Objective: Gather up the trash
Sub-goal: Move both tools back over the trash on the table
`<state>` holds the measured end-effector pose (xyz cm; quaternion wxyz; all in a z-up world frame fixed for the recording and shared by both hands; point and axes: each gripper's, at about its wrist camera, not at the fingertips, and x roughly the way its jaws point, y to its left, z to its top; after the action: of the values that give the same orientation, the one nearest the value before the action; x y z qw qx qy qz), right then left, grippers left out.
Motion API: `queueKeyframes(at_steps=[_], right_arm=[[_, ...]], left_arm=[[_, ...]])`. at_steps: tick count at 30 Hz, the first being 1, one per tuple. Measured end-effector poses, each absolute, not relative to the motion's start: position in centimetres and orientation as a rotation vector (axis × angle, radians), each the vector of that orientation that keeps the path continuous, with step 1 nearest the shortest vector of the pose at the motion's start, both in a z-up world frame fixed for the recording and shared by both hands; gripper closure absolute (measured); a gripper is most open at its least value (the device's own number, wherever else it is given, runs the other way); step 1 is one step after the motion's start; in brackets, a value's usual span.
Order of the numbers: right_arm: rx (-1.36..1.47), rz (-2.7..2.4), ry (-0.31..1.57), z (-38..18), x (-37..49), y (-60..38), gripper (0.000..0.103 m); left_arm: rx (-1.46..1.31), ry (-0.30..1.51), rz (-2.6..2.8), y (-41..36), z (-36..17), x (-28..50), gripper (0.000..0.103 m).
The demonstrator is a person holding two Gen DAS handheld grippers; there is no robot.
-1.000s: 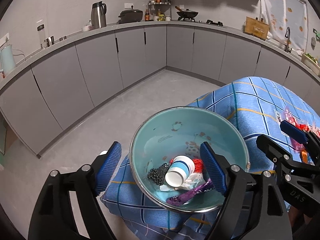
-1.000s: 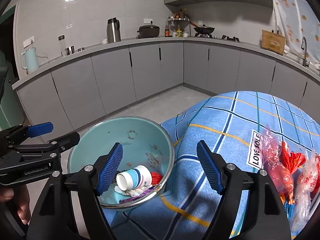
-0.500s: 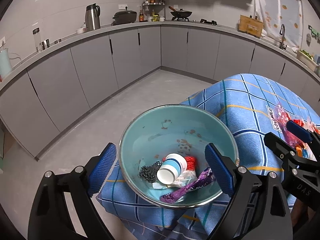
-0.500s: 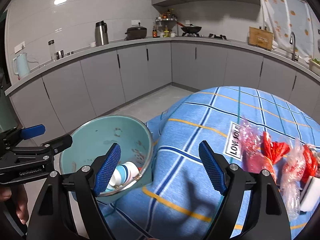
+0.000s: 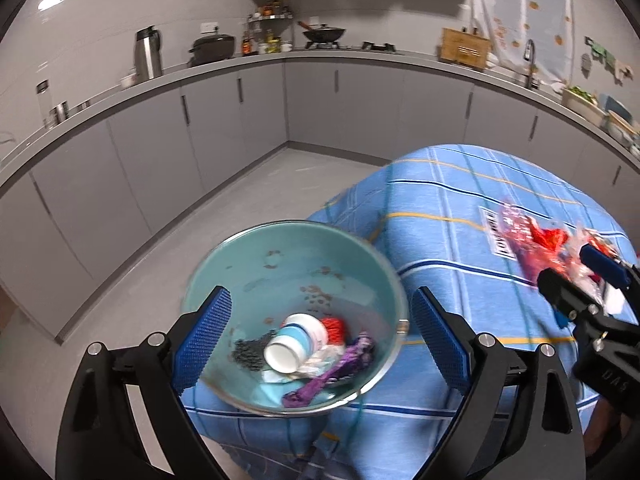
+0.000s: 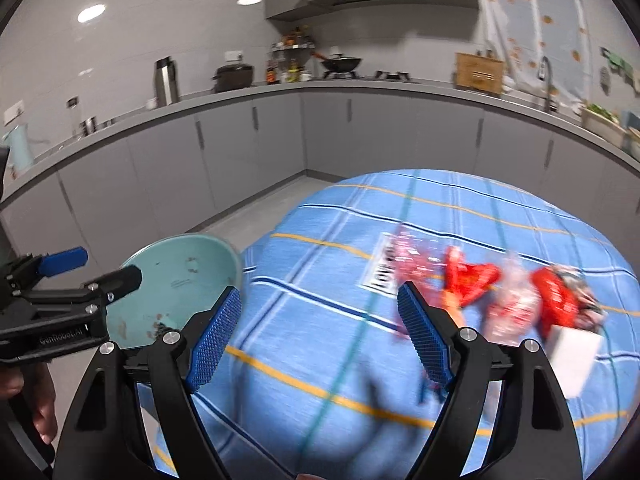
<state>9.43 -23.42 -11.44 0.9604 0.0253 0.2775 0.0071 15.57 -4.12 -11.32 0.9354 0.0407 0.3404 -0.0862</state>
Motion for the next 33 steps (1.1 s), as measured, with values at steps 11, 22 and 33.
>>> queueKeyframes(at_steps=[11, 22, 33], right_arm=[[0.128, -0.211, 0.529, -11.1, 5.4, -31.2, 0.023], [0.193, -0.463, 0.520, -13.2, 2.5, -37.3, 0.023], [0.219, -0.521, 0.551, -14.4, 2.7, -39.7, 0.023]], left_arm=[[0.164, 0.681, -0.345, -12.6, -11.1, 14.7, 0.012], [0.213, 0.660, -0.442, -19.1, -11.0, 14.9, 0.012], [0.247, 0.711, -0.491, -24.7, -13.1, 17.7, 0.012]])
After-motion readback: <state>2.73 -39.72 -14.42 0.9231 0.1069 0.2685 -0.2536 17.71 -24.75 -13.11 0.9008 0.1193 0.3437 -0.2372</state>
